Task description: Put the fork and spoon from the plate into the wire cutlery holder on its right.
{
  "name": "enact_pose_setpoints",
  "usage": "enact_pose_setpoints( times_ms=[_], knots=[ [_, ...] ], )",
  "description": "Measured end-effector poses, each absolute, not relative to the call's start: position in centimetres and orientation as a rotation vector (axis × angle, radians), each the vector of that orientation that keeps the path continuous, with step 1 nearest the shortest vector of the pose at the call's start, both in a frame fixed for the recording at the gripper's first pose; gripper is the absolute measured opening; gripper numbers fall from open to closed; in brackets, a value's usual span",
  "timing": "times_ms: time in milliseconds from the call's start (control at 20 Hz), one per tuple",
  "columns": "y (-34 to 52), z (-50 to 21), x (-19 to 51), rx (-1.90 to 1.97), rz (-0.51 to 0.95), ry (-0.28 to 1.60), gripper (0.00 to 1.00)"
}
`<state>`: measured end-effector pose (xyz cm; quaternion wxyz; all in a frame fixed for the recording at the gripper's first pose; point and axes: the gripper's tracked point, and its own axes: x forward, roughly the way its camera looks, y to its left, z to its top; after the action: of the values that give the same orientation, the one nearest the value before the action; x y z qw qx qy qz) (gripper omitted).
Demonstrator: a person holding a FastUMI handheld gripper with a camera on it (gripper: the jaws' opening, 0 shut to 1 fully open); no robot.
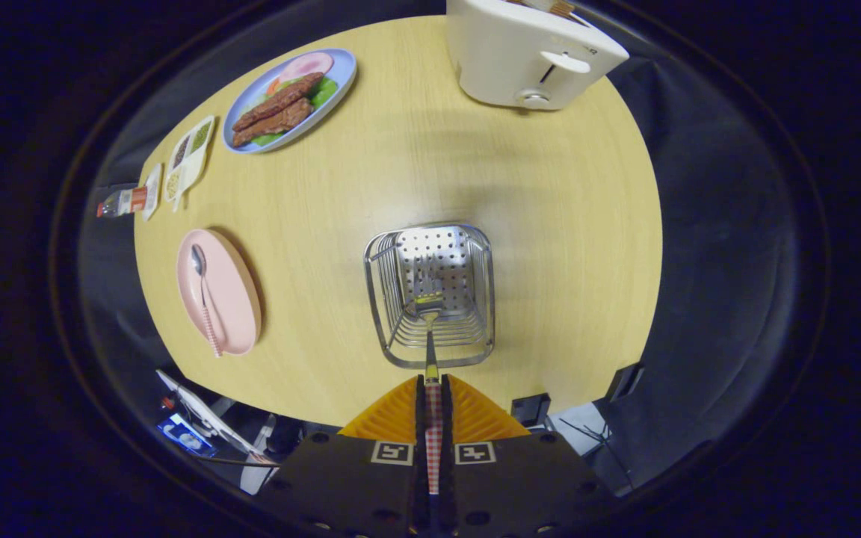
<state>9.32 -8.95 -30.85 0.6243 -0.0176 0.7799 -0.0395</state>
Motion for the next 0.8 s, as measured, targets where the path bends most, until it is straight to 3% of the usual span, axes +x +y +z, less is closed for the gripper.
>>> enact_pose_setpoints(
  times_ms=[450, 800],
  knots=[
    [-8.6, -31.1, 10.8, -0.066, -0.085, 1.765, 0.09],
    [-7.4, -29.9, 12.4, -0.067, -0.052, 1.644, 0.12]
  ],
)
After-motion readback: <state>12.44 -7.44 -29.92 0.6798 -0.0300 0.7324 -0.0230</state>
